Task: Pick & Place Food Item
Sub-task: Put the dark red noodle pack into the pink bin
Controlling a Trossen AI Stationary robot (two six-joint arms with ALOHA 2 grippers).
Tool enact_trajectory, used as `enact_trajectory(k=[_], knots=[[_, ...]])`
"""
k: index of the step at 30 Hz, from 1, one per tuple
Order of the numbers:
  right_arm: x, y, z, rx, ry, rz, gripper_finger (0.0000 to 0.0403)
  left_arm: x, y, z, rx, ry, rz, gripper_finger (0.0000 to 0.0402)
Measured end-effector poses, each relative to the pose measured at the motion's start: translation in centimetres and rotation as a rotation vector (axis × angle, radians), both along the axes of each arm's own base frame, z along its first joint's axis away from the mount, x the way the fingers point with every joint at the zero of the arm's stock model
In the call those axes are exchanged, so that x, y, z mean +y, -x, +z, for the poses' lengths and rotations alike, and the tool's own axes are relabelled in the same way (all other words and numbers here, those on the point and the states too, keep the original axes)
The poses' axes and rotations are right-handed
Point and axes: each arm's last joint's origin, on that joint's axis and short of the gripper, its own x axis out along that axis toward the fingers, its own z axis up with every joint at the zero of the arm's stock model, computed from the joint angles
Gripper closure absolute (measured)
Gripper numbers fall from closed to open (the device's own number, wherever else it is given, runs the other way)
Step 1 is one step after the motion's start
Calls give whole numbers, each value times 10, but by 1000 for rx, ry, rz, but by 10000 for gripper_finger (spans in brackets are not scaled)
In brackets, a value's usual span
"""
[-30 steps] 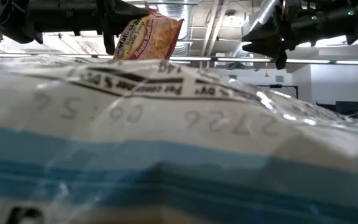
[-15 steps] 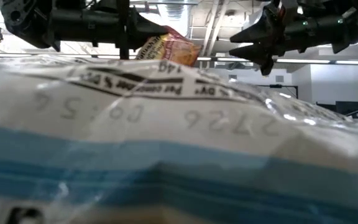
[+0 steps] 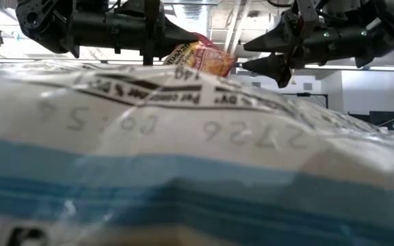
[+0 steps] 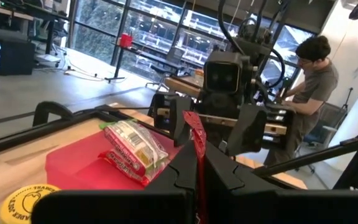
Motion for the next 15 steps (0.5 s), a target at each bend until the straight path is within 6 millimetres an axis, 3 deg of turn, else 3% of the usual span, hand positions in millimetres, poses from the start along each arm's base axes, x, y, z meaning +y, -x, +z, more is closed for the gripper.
enact_trajectory(k=[15], knots=[[9, -33, -2, -7, 40, 65, 163, 5, -1, -1, 4, 34, 5, 401]])
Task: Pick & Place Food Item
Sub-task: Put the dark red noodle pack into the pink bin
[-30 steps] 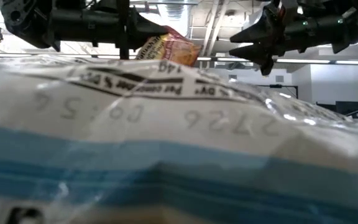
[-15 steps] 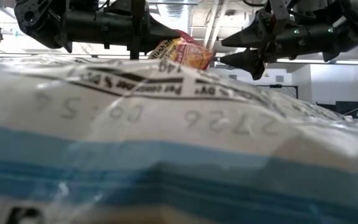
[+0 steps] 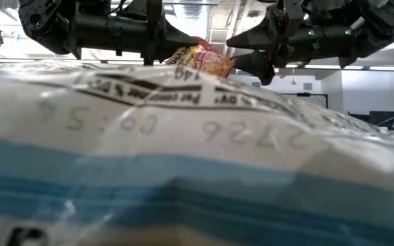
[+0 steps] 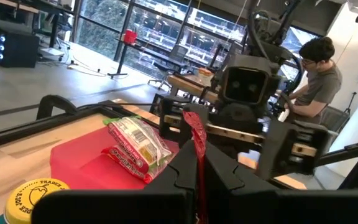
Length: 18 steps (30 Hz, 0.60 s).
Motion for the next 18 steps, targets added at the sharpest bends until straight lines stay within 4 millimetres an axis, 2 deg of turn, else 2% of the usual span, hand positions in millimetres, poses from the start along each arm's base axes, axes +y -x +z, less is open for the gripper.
enact_trajectory(k=[8, 13, 18], knots=[[3, -11, -5, 55, 6, -31, 163, 0, 0, 0, 4, 0, 0, 401], [2, -11, -6, 63, 9, -56, 164, 0, 0, -1, 5, 7, -2, 401], [1, -9, -7, 96, 37, -91, 186, -1, 0, -1, 3, 22, -29, 401]])
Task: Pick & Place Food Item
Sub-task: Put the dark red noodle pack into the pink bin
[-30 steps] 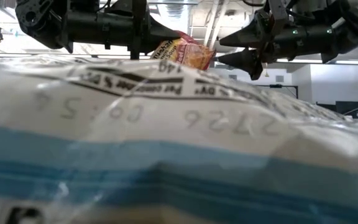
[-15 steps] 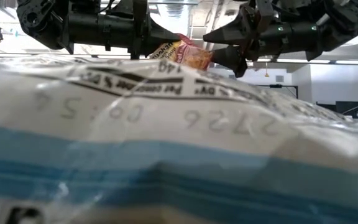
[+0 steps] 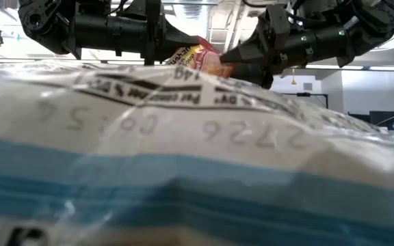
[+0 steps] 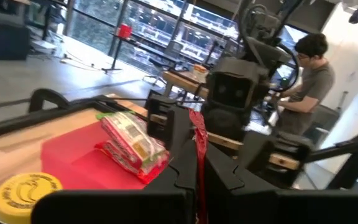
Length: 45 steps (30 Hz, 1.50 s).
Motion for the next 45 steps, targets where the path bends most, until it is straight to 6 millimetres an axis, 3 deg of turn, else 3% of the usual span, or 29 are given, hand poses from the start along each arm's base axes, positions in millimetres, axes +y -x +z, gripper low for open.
enact_trajectory(k=[11, 26, 33, 38, 45], knots=[[0, 0, -1, 5, 4, 4, 240, 0, 0, 0, -2, 6, -18, 401], [4, 0, 0, 1, 0, 20, 386, 0, 0, 0, -2, 5, -18, 399], [4, 0, 0, 1, 0, 21, 396, 0, 0, 0, -1, 4, -17, 396], [4, 0, 0, 2, 1, 21, 399, -1, 0, 0, 1, 2, -24, 368], [4, 0, -1, 10, -5, 19, 401, -1, 0, -3, 29, 0, -45, 277]])
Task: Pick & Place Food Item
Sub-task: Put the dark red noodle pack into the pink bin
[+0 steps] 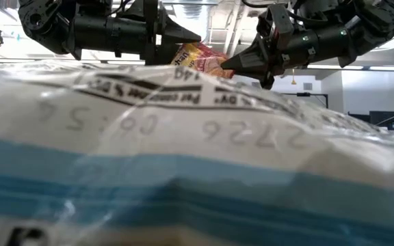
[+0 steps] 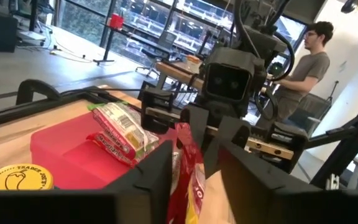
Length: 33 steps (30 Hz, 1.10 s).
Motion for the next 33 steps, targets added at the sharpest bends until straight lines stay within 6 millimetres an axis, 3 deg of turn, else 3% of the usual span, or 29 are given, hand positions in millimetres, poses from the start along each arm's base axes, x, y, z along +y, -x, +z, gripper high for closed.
enact_trajectory(k=[5, 11, 22, 33], knots=[[-1, 0, -1, 10, 0, -13, 402, 0, 3, 3, 6, 0, -1, 230], [0, 5, 4, 21, 4, -24, 402, 1, 16, 16, 80, -4, -1, 207], [6, 29, 28, 57, 43, -120, 403, 1, 38, 32, 165, -8, -2, 212], [1, 67, 54, 86, 75, -226, 403, -4, 39, 33, 164, -9, -25, 227]])
